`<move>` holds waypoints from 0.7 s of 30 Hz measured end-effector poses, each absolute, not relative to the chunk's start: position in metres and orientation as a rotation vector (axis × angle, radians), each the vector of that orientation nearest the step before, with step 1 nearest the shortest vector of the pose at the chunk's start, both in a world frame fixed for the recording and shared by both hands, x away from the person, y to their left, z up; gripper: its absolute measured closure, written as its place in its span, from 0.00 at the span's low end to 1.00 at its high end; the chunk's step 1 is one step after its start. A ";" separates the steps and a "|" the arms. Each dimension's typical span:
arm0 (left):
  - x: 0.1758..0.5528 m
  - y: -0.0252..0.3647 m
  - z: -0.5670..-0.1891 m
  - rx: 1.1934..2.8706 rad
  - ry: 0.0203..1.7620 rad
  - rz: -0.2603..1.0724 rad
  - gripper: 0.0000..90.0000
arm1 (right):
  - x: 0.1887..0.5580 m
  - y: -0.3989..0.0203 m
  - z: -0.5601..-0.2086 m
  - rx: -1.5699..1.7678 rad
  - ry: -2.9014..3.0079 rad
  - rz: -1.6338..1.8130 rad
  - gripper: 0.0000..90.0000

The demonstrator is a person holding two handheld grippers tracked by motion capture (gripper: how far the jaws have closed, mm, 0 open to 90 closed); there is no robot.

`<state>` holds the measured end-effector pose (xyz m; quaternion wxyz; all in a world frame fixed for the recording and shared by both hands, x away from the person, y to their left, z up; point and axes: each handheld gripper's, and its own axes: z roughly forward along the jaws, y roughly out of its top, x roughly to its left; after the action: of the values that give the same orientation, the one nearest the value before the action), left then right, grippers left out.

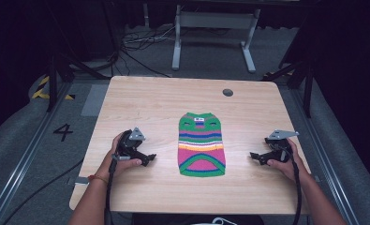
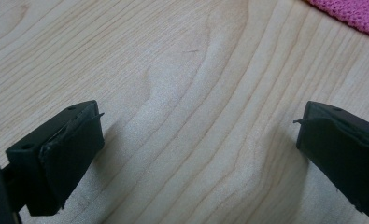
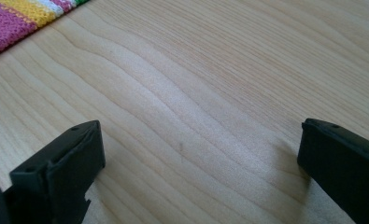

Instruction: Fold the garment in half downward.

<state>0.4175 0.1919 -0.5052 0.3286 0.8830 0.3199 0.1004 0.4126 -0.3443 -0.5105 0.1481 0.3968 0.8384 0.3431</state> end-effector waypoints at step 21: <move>0.414 0.190 -0.504 2.294 0.903 0.284 0.04 | 0.413 -0.345 -0.510 1.134 2.418 0.988 0.01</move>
<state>0.4139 0.1896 -0.5038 0.3241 0.8745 0.3443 0.1082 0.4130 -0.3448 -0.5103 0.1465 0.3939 0.8400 0.3432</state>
